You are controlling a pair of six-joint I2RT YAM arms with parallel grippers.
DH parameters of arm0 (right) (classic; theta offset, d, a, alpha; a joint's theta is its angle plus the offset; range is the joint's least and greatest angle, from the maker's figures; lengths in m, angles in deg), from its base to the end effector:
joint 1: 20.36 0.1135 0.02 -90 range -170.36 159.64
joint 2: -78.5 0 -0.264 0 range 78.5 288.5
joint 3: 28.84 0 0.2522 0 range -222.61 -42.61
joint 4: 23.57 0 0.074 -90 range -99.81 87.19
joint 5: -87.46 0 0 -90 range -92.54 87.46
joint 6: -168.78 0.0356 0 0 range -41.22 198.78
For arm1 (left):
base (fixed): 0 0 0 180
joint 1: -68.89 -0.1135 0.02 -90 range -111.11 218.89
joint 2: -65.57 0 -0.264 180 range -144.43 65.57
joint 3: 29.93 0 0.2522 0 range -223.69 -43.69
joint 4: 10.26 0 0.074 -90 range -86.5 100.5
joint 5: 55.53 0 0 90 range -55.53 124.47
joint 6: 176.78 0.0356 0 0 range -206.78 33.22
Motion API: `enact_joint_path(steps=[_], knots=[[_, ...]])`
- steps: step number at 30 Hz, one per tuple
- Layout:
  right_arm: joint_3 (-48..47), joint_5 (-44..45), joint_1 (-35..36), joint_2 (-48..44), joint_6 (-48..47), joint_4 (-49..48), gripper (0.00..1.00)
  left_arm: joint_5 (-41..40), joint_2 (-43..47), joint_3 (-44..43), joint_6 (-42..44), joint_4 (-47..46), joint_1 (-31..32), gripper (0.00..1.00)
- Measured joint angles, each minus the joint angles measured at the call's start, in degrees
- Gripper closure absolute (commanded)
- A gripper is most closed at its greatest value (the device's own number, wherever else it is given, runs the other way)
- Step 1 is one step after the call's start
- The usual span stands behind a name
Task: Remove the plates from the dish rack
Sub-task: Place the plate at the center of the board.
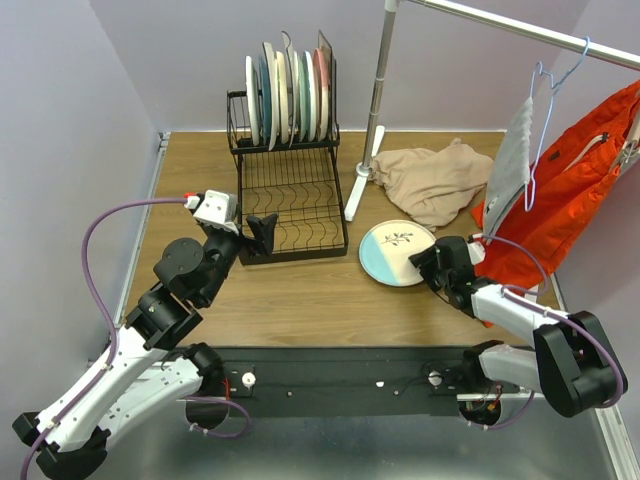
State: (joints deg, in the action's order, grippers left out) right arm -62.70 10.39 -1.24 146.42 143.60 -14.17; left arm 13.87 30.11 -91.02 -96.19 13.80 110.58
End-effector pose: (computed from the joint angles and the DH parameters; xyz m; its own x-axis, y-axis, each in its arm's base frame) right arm 0.1997 0.0608 0.1421 -0.4265 0.7857 -0.4481 0.5176 0.6183 0.5914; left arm 0.1126 -0.0835 0.3787 -0.0387 -0.1705 -0.9846 0.3584 0.9174 -0.1729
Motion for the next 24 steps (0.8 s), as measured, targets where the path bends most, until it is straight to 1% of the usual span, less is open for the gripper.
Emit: enact_joint_path(steps=[3, 10, 14, 24], knots=[[-0.57, 0.44, 0.00, 0.33, 0.13, 0.76, 0.36, 0.00, 0.04, 0.00, 0.00, -0.02, 0.00, 0.14], [-5.66, 1.97, 0.04, 3.10, 0.79, 7.67, 0.30, 0.02, 0.00, 0.00, 0.00, -0.02, 0.00, 0.14], [-6.60, 2.49, 0.04, 3.21, 0.83, 9.75, 0.21, 0.02, 0.00, 0.00, -0.02, 0.00, 0.00, 0.14], [-6.69, 3.30, 0.04, -0.94, 0.52, 17.27, 0.21, 0.02, 0.57, 0.00, -0.04, 0.00, 0.00, 0.14]])
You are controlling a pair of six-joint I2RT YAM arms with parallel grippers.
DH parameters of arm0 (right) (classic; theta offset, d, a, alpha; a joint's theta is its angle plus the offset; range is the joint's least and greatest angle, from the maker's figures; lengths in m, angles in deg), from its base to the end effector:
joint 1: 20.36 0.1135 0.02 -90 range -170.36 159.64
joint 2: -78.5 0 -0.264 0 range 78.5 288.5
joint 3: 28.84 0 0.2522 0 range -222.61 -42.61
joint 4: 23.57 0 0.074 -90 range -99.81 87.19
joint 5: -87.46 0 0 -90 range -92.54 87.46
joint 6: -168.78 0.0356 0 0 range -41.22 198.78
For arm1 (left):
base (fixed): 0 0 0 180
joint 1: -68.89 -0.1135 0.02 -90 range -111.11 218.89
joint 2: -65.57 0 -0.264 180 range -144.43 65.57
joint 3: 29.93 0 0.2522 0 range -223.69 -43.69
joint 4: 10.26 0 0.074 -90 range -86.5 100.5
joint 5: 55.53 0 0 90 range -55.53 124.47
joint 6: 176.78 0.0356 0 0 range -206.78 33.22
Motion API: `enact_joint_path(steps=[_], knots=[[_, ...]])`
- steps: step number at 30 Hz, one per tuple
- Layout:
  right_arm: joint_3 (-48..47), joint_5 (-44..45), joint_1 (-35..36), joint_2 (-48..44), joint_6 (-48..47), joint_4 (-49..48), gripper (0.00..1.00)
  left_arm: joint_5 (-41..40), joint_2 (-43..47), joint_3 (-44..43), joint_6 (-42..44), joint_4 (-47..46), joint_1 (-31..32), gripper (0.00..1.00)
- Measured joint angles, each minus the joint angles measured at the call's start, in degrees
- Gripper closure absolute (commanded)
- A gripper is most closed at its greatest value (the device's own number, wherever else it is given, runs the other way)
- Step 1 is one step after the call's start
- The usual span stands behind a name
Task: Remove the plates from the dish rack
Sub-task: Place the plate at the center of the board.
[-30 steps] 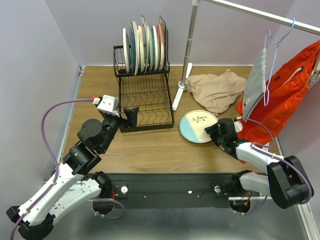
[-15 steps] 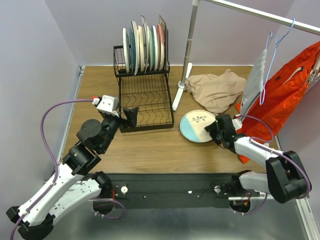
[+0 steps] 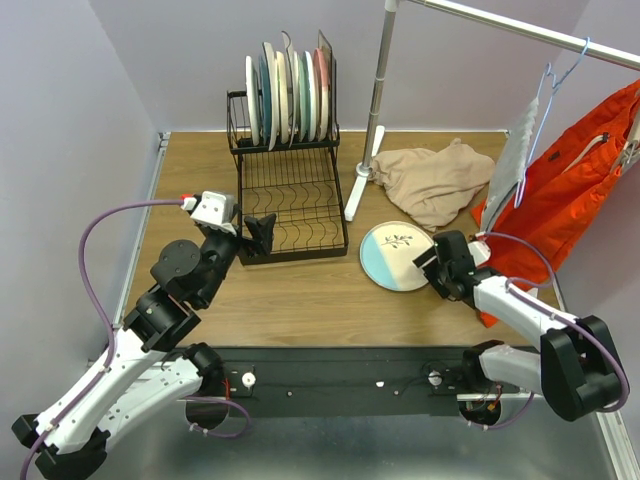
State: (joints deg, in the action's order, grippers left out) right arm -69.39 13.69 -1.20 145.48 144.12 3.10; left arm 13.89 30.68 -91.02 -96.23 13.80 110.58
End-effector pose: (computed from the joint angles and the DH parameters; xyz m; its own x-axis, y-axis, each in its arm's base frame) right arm 0.1993 0.0587 0.1577 -0.4575 0.7648 -0.4536 0.6212 0.6399 0.4524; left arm 0.1106 -0.0818 0.3799 -0.0317 -0.1776 -0.9836 0.3600 0.9160 -0.1770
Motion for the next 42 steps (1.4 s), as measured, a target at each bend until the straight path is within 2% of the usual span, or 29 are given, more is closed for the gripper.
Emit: enact_joint_path(steps=[14, 22, 32, 40, 42], knots=[[1.95, -0.74, 0.00, -3.37, 1.75, 2.21, 0.32, 0.00, 0.55, 0.00, -0.02, -0.02, 0.00, 0.14], [3.96, -2.78, 0.00, -4.90, 2.95, -0.57, 0.34, 0.00, 0.72, 0.00, -0.02, -0.02, 0.00, 0.14], [4.20, -2.58, -0.02, -1.73, 3.63, -6.10, 0.43, 0.00, 1.03, 0.00, -0.02, -0.02, 0.00, 0.14], [3.23, -2.49, -0.02, 1.79, 2.95, -10.21, 0.43, 0.00, 1.53, 0.00, -0.02, -0.02, 0.00, 0.14], [3.04, -2.47, 0.00, 1.90, 2.49, -9.97, 0.41, 0.00, 1.46, 0.00, -0.02, -0.02, 0.00, 0.14]])
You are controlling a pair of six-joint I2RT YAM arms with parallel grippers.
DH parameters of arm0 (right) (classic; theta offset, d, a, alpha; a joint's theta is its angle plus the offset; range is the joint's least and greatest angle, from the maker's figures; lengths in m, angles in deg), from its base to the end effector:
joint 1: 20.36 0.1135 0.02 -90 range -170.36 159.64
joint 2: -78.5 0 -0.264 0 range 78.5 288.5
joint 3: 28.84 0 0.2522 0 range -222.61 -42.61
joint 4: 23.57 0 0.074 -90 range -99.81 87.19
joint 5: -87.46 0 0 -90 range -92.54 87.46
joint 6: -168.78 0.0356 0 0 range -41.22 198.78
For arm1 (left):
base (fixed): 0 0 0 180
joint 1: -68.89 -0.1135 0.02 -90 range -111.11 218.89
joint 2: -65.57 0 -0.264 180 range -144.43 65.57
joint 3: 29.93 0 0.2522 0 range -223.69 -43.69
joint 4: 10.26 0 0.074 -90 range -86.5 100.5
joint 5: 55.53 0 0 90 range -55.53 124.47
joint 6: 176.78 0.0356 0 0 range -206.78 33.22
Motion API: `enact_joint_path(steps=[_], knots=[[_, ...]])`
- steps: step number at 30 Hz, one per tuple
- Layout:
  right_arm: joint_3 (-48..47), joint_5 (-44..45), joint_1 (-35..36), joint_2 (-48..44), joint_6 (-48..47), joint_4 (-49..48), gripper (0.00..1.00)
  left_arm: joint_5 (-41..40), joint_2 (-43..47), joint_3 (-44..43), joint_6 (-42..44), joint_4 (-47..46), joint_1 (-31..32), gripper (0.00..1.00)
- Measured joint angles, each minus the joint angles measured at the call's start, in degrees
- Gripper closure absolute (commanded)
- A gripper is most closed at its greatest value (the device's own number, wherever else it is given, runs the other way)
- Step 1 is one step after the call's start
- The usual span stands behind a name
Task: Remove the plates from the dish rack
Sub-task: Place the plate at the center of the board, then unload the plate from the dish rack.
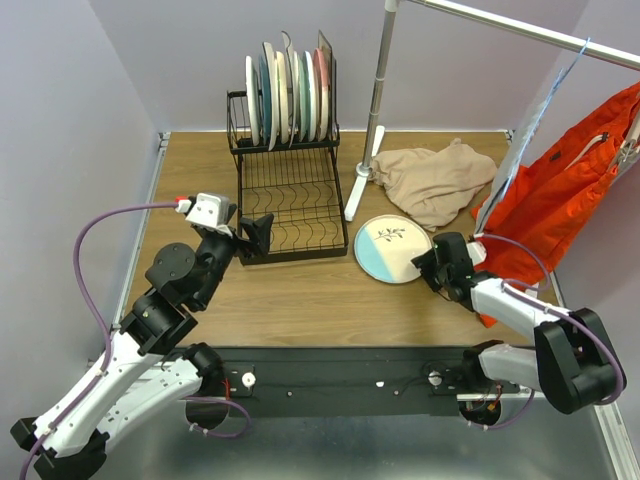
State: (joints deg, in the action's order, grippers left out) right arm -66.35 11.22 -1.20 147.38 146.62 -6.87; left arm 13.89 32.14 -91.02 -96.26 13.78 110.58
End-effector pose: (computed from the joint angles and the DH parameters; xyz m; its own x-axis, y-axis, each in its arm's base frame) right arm 0.2038 0.0618 0.1477 -0.4213 0.8059 -0.4159 0.5872 0.5919 0.5521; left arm 0.1055 -0.0772 0.3828 -0.0129 -0.1950 -0.9807 0.3635 0.9128 -0.1863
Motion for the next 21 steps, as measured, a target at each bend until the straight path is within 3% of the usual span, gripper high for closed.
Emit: enact_joint_path(steps=[7, 11, 16, 21], knots=[[-3.17, -0.68, -0.02, -4.50, -5.75, 7.15, 0.29, -0.04, -0.57, -0.17, -1.05, 0.22, 0.00, 0.14], [-6.43, -7.26, -0.02, -10.69, -14.49, 12.48, 0.04, -0.61, -4.59, -5.86, -3.10, 2.10, -0.02, 0.21], [-9.33, -17.94, 0.00, -17.97, -23.45, 16.46, 0.05, -0.59, -18.36, -24.96, -4.92, 3.96, -3.67, 0.25], [-14.34, -28.37, 0.02, -22.53, -29.86, 19.32, 0.08, 7.06, -29.92, -41.31, -7.43, 5.75, -18.10, 0.28]])
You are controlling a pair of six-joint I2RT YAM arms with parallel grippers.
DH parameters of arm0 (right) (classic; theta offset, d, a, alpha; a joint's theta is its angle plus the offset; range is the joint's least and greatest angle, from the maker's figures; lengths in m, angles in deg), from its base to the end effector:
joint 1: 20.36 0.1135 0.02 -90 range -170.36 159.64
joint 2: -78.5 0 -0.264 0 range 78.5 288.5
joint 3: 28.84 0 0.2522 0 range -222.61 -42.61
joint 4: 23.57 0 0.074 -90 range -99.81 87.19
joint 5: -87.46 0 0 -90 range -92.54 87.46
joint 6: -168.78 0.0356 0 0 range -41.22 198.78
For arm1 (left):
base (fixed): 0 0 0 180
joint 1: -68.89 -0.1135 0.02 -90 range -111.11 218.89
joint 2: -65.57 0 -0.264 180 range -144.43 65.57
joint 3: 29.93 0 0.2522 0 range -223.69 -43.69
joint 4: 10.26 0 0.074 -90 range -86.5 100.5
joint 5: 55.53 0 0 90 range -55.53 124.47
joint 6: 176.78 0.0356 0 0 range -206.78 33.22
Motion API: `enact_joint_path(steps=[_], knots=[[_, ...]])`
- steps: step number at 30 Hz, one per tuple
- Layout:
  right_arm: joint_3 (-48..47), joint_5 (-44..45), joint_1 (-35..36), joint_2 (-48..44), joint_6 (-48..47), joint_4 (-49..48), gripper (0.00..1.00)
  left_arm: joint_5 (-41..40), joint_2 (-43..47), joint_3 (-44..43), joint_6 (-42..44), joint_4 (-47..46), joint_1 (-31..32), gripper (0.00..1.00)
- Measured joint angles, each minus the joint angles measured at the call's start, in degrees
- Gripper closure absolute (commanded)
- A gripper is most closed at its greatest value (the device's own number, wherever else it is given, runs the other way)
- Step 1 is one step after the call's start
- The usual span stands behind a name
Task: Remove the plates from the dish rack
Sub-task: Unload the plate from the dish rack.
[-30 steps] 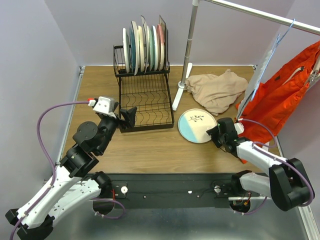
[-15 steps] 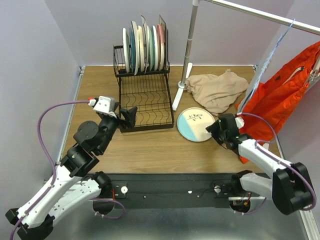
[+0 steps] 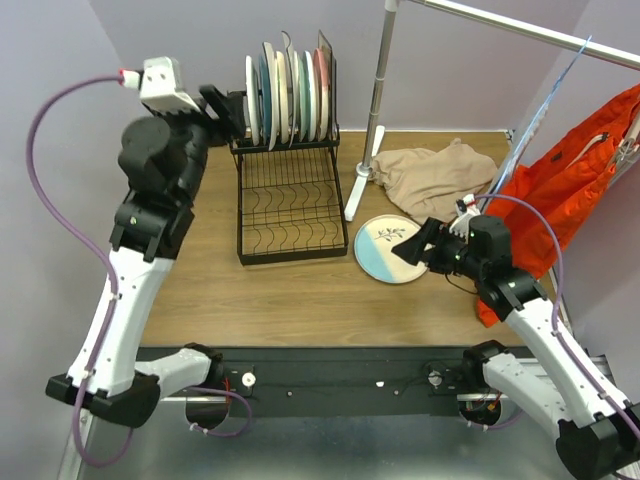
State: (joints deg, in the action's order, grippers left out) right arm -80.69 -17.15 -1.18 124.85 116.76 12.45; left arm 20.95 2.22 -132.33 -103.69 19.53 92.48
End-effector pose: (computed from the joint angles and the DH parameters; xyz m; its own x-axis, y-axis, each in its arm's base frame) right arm 0.1692 0.0684 0.2736 -0.7000 0.3870 -0.6002 -0.1172 0.7668 0.6311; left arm 0.1909 -0.0743 0.5258 0.0894 -0.3476 -0.9334 0.2129 0.9221 -0.3231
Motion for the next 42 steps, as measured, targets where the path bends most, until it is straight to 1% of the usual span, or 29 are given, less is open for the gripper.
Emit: enact_joint_path(steps=[2, 3, 5, 6, 9, 12, 16, 17, 20, 23, 30, 32, 35, 38, 39, 41, 42], knots=[[-1.84, -2.93, 0.00, -1.11, -1.57, 0.37, 0.10, 3.37, -2.75, -3.50, -1.09, -0.17, -4.59, 0.31], [-2.84, -4.44, 0.00, -1.84, -2.54, 0.57, 0.11, 7.02, -4.79, -5.62, -1.90, -0.52, -8.15, 0.31], [-3.61, -5.49, 0.00, -2.95, -3.39, 0.57, 0.11, 11.02, -7.15, -7.10, -2.95, -1.73, -11.58, 0.32], [-3.93, -6.08, 0.00, -3.43, -3.74, 0.52, 0.11, 15.72, -9.11, -7.54, -3.80, -3.74, -14.91, 0.34], [-4.17, -7.87, 0.00, -4.28, -4.66, 0.24, 0.11, 22.99, -13.53, -7.61, -5.35, -7.21, -18.78, 0.37], [-4.17, -10.01, 0.00, -3.72, -5.27, 0.13, 0.12, 28.37, -19.34, -7.67, -5.90, -10.14, -19.82, 0.38], [-4.17, -12.04, 0.00, -3.08, -6.16, 0.15, 0.12, 32.87, -25.55, -8.00, -5.53, -11.78, -19.82, 0.47], [-4.17, -12.28, 0.00, -3.06, -6.45, 0.13, 0.12, 33.99, -27.08, -8.31, -5.35, -12.07, -19.82, 0.48], [-4.17, -12.83, 0.00, -3.10, -7.23, 0.11, 0.13, 35.65, -31.10, -9.44, -4.94, -12.81, -19.85, 0.50], [-4.17, -13.22, 0.00, -3.08, -7.67, 0.11, 0.13, 36.11, -33.20, -9.62, -4.46, -13.40, -19.85, 0.53], [-4.17, -13.35, 0.00, -3.06, -8.44, 0.11, 0.14, 36.17, -35.76, -10.36, -3.87, -15.21, -19.85, 0.61], [-4.17, -13.35, 0.00, -3.06, -8.57, 0.11, 0.14, 36.17, -36.35, -10.36, -3.80, -15.52, -19.85, 0.62], [-4.17, -13.35, 0.00, -3.08, -8.70, 0.11, 0.13, 36.17, -36.76, -10.36, -3.63, -15.72, -19.85, 0.68], [-4.17, -13.33, 0.00, -3.15, -8.79, 0.11, 0.13, 36.04, -36.83, -10.34, -3.26, -15.96, -19.85, 0.80], [-4.17, -13.33, 0.00, -3.19, -8.85, 0.11, 0.13, 35.71, -36.83, -10.36, -3.19, -16.11, -19.85, 0.87], [-4.17, -13.33, 0.00, -3.30, -8.92, 0.11, 0.13, 34.99, -36.74, -10.36, -2.75, -16.15, -19.93, 0.94], [-4.17, -13.33, 0.00, -3.32, -8.94, 0.09, 0.13, 34.93, -36.74, -10.36, -2.67, -16.17, -20.00, 1.00]])
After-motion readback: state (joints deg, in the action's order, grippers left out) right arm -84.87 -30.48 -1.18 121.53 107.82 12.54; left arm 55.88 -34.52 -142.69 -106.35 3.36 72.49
